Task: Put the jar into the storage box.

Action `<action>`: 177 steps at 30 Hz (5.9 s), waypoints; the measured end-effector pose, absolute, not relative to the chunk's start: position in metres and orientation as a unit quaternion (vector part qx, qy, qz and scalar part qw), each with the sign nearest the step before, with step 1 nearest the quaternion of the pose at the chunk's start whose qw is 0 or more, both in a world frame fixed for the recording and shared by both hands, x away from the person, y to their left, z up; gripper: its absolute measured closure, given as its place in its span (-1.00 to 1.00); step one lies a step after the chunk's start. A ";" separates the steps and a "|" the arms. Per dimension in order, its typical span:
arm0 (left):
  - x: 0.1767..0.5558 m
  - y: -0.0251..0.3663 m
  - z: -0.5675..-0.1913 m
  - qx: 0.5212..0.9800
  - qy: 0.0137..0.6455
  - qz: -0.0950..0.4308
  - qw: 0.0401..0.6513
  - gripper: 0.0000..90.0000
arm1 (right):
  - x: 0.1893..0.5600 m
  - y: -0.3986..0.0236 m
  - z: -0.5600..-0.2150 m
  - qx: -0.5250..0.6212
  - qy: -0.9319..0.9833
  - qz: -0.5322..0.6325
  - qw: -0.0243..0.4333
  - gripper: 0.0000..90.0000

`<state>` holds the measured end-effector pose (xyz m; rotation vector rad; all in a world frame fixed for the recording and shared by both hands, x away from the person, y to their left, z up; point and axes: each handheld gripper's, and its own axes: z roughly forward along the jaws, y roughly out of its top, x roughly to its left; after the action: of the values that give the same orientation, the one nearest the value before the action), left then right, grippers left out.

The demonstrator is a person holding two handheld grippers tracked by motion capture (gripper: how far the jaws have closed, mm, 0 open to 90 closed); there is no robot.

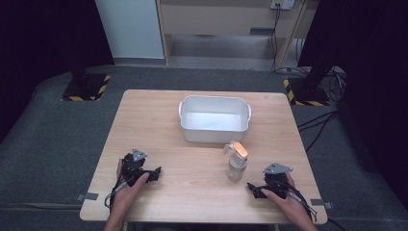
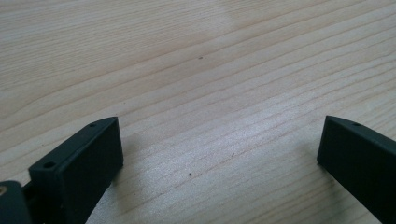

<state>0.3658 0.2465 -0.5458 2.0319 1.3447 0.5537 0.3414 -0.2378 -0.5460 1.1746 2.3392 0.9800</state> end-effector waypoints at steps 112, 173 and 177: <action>0.366 0.246 -0.546 0.772 0.511 0.210 0.316 -1.00 | 0.348 -0.172 -0.445 0.376 0.790 0.443 0.195 0.09; 0.366 0.246 -0.546 0.772 0.511 0.210 0.316 -1.00 | 0.429 -0.173 -0.326 0.356 0.758 0.499 0.225 0.28; 0.366 0.246 -0.546 0.772 0.511 0.210 0.316 -1.00 | 0.443 -0.167 -0.320 0.358 0.755 0.499 0.231 0.28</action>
<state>0.3659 0.2465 -0.5458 2.0321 1.3447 0.5537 0.4431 -0.1673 -0.3201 0.9847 2.0748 1.3723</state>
